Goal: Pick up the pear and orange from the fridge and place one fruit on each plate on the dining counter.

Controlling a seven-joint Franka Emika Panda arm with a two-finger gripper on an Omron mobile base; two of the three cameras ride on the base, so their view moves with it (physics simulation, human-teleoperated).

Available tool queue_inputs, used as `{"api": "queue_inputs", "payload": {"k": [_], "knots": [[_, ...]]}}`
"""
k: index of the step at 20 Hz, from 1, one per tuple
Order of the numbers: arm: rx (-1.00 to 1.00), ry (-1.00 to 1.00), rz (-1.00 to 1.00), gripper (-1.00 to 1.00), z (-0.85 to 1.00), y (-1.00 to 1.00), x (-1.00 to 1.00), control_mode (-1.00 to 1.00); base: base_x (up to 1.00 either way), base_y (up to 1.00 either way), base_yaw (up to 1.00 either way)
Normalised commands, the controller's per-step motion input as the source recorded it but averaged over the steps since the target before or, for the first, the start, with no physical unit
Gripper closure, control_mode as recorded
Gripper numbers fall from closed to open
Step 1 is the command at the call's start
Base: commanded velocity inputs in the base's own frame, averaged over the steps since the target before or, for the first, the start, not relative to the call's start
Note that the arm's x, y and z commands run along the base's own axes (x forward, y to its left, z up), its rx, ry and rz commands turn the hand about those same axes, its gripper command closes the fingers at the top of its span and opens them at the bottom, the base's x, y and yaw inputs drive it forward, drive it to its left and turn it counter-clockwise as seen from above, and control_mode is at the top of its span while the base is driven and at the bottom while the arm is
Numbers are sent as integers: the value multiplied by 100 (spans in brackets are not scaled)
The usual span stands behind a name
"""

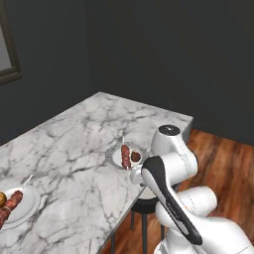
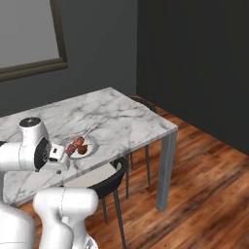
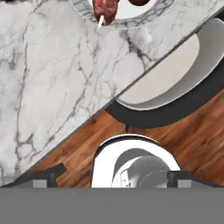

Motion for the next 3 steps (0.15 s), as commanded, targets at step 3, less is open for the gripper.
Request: {"api": "queue_inputs", "payload": {"k": [3], "knots": [[-5,-23,0,-100,6,0,-86,-100,0,0,0]]}}
